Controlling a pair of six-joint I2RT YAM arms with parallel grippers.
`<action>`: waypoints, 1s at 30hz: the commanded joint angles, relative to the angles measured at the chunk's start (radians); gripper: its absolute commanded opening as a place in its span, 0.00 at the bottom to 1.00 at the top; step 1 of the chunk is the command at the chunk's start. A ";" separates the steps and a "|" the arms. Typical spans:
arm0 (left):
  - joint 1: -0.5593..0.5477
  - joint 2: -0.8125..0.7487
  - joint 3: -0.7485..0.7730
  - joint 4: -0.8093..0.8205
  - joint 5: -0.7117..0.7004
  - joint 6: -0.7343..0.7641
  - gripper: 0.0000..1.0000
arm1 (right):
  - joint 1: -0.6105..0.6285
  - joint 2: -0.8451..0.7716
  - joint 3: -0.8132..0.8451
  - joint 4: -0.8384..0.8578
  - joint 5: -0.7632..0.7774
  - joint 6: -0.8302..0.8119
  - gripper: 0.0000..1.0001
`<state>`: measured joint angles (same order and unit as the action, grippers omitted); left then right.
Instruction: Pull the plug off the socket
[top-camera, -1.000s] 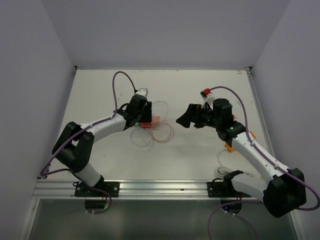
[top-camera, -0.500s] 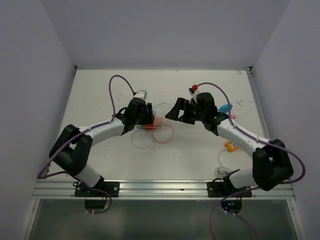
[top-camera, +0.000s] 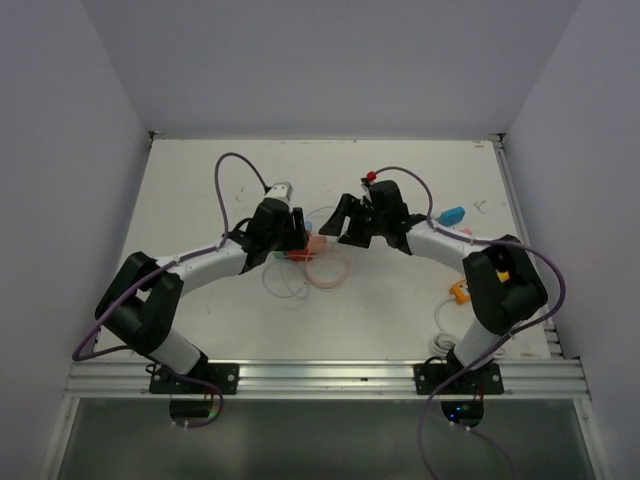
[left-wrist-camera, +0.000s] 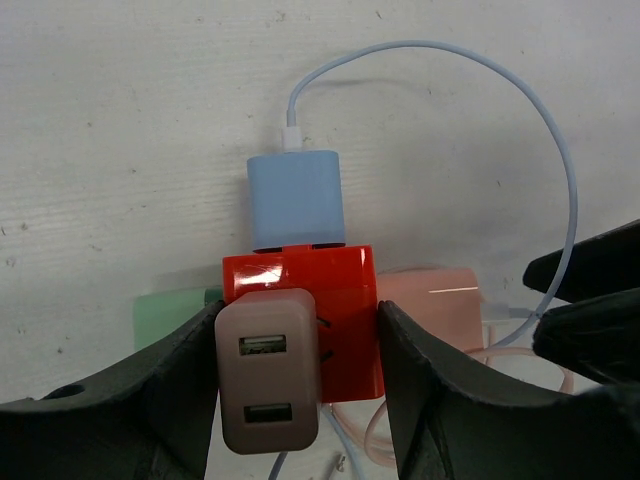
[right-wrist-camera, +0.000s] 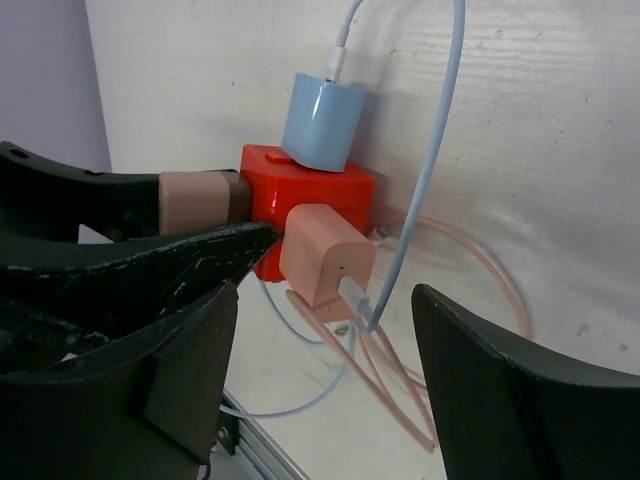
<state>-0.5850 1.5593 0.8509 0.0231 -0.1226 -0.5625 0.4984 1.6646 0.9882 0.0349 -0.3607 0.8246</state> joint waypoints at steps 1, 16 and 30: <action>-0.004 -0.031 -0.023 0.049 0.017 -0.039 0.55 | 0.026 0.062 0.049 0.071 -0.038 0.044 0.74; -0.004 -0.042 -0.052 0.077 0.003 -0.040 0.56 | 0.052 0.158 0.053 0.188 -0.141 0.081 0.38; 0.010 -0.056 0.014 -0.060 -0.011 -0.043 0.97 | 0.052 0.142 0.084 0.120 -0.149 -0.044 0.00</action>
<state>-0.5823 1.5330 0.8196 0.0166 -0.1371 -0.5926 0.5430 1.8282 1.0172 0.1371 -0.4725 0.8425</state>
